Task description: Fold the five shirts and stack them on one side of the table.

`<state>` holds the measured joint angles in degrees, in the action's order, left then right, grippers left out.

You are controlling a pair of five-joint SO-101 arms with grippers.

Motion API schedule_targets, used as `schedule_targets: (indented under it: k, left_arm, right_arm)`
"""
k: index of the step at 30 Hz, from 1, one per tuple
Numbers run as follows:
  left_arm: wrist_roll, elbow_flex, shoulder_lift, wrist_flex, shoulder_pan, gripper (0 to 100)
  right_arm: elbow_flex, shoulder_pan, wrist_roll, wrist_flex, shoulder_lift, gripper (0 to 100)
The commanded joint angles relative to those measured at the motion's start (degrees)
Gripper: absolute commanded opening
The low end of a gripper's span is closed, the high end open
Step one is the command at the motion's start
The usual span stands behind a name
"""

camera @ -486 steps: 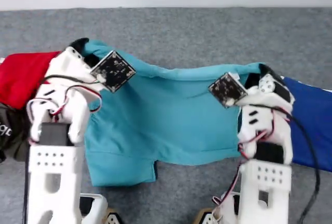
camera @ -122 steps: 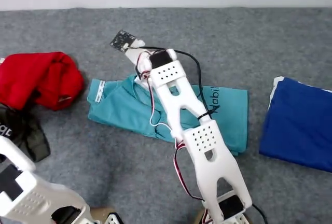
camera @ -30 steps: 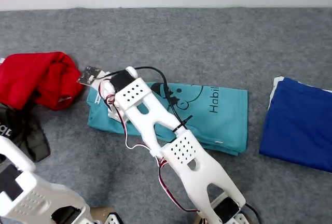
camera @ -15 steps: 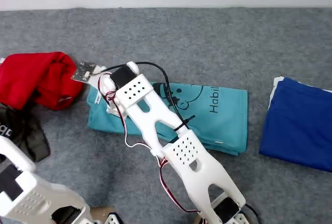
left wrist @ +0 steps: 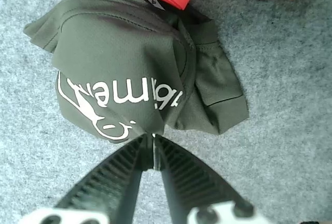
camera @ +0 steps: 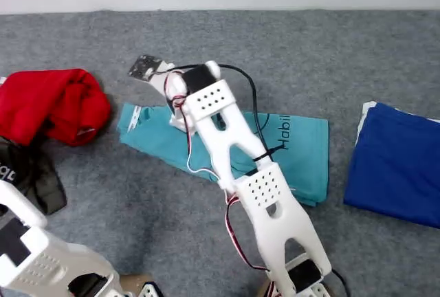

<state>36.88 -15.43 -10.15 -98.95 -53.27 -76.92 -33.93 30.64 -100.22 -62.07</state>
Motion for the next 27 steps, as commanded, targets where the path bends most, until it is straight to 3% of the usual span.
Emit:
schedule_targets:
  k: [1,5,13,19,27]
  left_arm:
    - [0.5,-0.1,0.4,0.7,0.0,2]
    - [0.6,-0.1,0.4,0.7,0.0,2]
    - [2.4,0.0,0.4,0.5,0.0,2]
    - [2.4,0.0,0.4,0.4,0.0,2]
    - [2.4,0.0,0.4,0.4,0.0,2]
  right_arm:
    - [-2.9,0.6,0.4,-0.2,0.5,5.7]
    - [-3.0,0.7,0.4,-0.5,0.8,14.5]
    - [-2.6,0.9,0.6,0.5,-0.8,14.2]
    - [-2.7,0.8,0.6,0.2,-7.7,4.5]
    - [-2.3,-5.7,0.3,-2.9,-6.3,3.5]
